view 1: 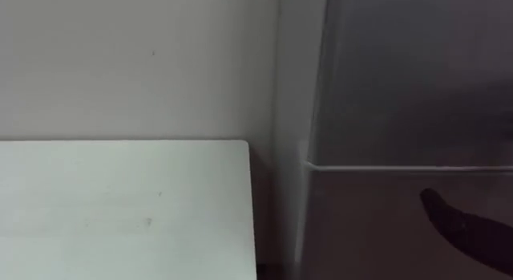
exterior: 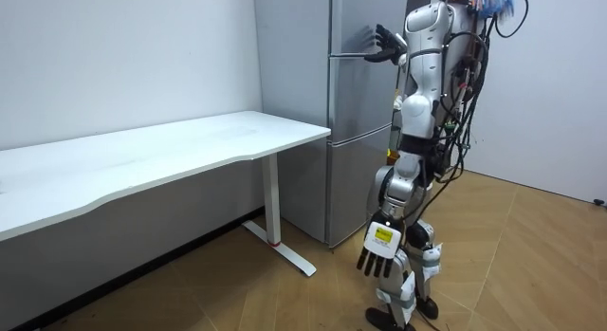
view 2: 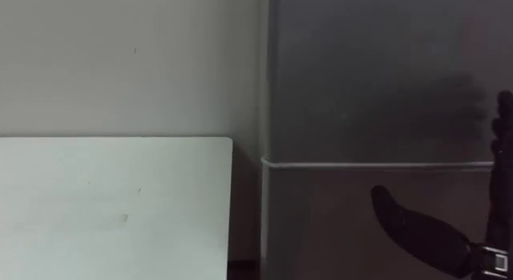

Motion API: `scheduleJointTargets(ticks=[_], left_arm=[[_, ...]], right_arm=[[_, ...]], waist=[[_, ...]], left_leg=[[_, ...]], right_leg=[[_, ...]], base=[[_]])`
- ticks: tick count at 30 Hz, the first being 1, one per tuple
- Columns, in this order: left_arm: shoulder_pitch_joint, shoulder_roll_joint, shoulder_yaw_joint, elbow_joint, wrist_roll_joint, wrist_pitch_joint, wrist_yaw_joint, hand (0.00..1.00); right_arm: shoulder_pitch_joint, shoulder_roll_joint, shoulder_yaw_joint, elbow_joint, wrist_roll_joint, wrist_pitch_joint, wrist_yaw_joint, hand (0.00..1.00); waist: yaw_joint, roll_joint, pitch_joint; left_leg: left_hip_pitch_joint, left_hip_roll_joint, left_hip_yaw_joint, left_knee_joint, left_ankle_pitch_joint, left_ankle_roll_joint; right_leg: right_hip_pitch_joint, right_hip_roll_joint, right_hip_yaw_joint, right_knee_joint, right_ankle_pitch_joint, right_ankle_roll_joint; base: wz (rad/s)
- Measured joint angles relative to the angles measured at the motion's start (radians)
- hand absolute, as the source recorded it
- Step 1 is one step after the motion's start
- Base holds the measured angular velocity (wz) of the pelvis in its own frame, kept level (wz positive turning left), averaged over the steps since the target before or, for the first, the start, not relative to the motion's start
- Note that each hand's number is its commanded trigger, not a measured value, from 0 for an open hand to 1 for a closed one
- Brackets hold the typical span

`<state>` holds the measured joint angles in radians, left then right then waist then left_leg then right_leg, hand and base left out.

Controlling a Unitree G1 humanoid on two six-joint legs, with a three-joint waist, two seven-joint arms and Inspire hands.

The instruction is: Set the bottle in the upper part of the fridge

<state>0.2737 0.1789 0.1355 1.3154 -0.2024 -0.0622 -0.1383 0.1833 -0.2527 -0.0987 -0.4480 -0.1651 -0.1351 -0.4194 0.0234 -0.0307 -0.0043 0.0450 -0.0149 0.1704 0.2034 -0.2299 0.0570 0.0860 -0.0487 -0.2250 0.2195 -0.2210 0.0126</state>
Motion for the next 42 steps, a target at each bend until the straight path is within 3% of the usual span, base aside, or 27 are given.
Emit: scheduleJointTargets(ticks=[14,20,22,26,29,33,37,42], left_arm=[[-0.002,0.000,0.001,0.000,0.021,0.034,-0.031,0.00],[0.005,0.000,-0.018,-0.025,0.020,0.042,-0.017,0.00],[0.020,-0.002,-0.024,-0.064,0.020,0.048,0.002,0.00],[0.032,-0.002,-0.018,-0.094,0.023,0.049,0.028,0.00],[0.060,-0.003,-0.012,-0.167,0.060,0.050,0.050,0.00],[0.067,-0.007,0.049,-0.210,0.055,0.051,0.094,0.00],[0.070,-0.012,0.082,-0.229,0.055,0.052,0.143,0.00],[0.072,-0.016,0.081,-0.238,0.054,0.053,0.185,0.00]], right_arm=[[0.000,0.000,-0.002,0.000,0.018,0.001,0.092,0.00],[-0.012,0.000,-0.016,0.004,0.340,-0.017,0.153,0.00],[-0.011,0.000,-0.030,0.013,0.455,-0.020,0.179,0.00],[0.008,0.006,-0.056,0.079,0.569,-0.039,0.183,0.00],[0.041,0.019,-0.087,0.134,0.638,-0.034,0.163,0.00],[0.041,0.019,-0.151,0.208,0.759,0.006,0.097,0.00],[0.043,0.019,-0.240,0.215,0.788,0.005,-0.008,0.00],[0.047,0.019,-0.279,0.274,0.790,0.004,-0.142,0.00]], waist=[[0.009,0.003,0.0013],[-0.001,0.002,0.0027],[-0.024,0.006,0.0017],[-0.029,0.003,0.0020],[-0.029,0.006,0.0006],[-0.039,0.006,-0.0039],[-0.056,0.013,-0.0022],[-0.074,0.021,-0.0013]], left_leg=[[0.001,0.001,-0.007,0.001,0.004,-0.004],[0.010,0.002,-0.016,0.010,0.004,-0.005],[-0.003,0.002,-0.032,0.028,0.000,-0.004],[-0.013,0.002,-0.037,0.046,-0.003,-0.003],[-0.029,0.002,-0.039,0.057,-0.003,0.000],[-0.034,-0.002,-0.044,0.055,-0.003,0.001],[-0.031,-0.008,-0.059,0.048,-0.002,0.002],[-0.015,-0.013,-0.068,0.034,-0.001,0.003]], right_leg=[[0.002,0.003,0.003,-0.001,0.003,-0.006],[0.024,0.005,-0.002,-0.016,0.009,-0.009],[0.023,-0.002,-0.022,-0.018,0.010,-0.008],[0.026,-0.002,-0.025,-0.033,0.010,-0.008],[0.018,-0.002,-0.024,-0.034,0.011,-0.005],[0.018,-0.003,-0.029,-0.033,0.012,-0.004],[0.030,0.001,-0.029,-0.034,0.011,-0.002],[0.042,-0.001,-0.029,-0.034,0.009,0.002]], base=[[0.00],[0.04],[0.23],[0.08],[0.05],[0.04],[0.11],[0.06]])
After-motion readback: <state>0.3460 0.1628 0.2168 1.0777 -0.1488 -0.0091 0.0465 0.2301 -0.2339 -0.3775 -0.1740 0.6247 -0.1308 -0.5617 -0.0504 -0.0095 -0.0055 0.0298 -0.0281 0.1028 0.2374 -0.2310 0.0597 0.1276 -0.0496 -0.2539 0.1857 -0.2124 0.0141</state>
